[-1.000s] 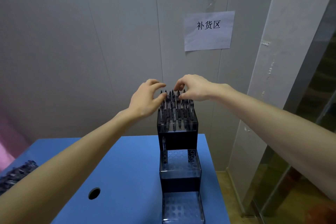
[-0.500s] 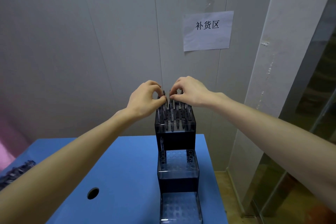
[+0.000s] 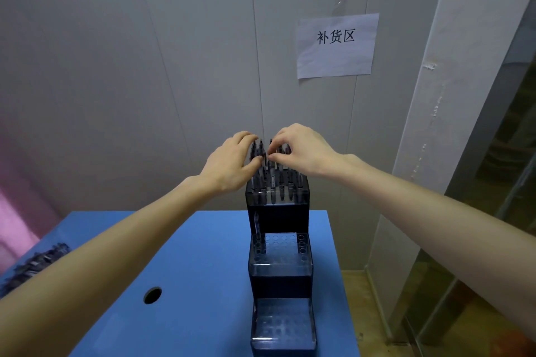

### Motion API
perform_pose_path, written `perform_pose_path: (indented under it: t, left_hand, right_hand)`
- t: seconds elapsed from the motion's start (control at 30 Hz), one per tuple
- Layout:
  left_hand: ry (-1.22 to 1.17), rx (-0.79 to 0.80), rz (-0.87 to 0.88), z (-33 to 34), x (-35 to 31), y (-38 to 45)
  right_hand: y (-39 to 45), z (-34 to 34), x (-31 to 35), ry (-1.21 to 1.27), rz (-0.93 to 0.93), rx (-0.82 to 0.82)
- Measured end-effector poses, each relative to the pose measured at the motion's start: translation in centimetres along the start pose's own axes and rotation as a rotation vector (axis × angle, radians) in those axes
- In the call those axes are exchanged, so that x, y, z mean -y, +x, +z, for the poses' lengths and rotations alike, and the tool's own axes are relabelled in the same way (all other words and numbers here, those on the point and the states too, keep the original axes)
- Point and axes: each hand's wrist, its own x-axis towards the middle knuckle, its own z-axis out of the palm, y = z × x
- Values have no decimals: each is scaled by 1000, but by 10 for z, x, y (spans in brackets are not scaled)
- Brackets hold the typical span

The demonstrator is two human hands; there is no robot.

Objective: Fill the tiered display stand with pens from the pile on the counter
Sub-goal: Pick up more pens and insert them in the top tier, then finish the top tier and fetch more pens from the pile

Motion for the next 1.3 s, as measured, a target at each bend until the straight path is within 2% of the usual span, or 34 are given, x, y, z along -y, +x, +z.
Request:
perform_pose_path:
  t: [0.13, 0.23, 0.43, 0.53, 0.67, 0.77, 0.87, 1.07, 1.3]
  left_hand:
    - [56, 147, -66, 7, -8, -8]
    - [49, 154, -117, 10, -13, -12]
    - [210, 142, -219, 15, -15, -29]
    - [364, 205, -256, 19, -7, -50]
    - [480, 334, -328, 19, 12, -92]
    - [531, 413, -401, 10, 27, -128]
    - [546, 464, -475, -8, 47, -176]
    - [573, 531, -608, -60, 116, -294]
    - [605, 570, -727, -130, 209, -455]
  right_hand:
    - [-1, 2, 1, 43, 65, -46]
    - [-2, 3, 2, 45, 100, -52]
    - [-24, 15, 3, -117, 15, 36]
    - [-38, 18, 6, -224, -16, 55]
    - [-52, 26, 28, -320, -116, -23]
    - [-60, 39, 56, -313, -223, -1]
    - [-64, 62, 92, -286, -251, 60]
    - [-72, 127, 182, -247, -223, 246]
    - [-64, 200, 333, -250, -149, 430]
